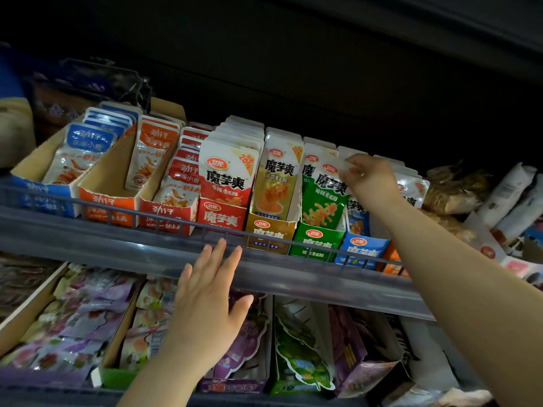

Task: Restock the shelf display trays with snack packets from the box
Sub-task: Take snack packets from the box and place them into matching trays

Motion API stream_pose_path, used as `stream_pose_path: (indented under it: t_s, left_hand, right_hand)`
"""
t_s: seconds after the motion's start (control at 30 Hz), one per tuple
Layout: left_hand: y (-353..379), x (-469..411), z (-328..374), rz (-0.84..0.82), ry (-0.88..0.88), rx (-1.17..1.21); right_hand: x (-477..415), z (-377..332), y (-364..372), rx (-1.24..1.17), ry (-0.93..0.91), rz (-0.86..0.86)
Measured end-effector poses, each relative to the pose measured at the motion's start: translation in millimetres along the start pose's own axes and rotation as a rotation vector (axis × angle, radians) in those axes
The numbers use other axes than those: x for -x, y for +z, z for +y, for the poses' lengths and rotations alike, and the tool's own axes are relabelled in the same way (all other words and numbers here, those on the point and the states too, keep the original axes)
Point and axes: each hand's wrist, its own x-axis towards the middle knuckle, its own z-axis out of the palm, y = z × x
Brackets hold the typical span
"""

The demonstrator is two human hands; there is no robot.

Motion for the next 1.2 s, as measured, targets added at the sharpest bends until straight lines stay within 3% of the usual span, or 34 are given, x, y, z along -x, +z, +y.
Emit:
stream_pose_path:
  t_s: [0.27,0.43,0.5,0.63,0.87,1.03,1.2]
  left_hand:
    - [9,-4,-3,0.115,0.055,0.156]
    - [6,-6,0,0.052,0.012,0.065]
    - [13,-8,-7,0.141,0.104,-0.004]
    - [6,-6,-6,0.063,0.094,-0.022]
    - [2,-3,0,0.022,0.012,0.030]
    - [3,-3,-2,0.019,0.020,0.008]
    - [1,-2,-3,0.012,0.013,0.008]
  right_hand:
    - [-26,-4,18,-0.102,0.104,-0.005]
    - [-32,6,25,0.061,0.102,-0.037]
    - [-32,7,25,0.176,0.042,-0.055]
    - [-29,2,22,0.357,-0.077,-0.061]
    - [-31,-7,24,0.473,-0.182,-0.012]
    - [-30,-4,28,0.556,-0.158,-0.029]
    - [-25,-2,25,0.479,-0.093,-0.005]
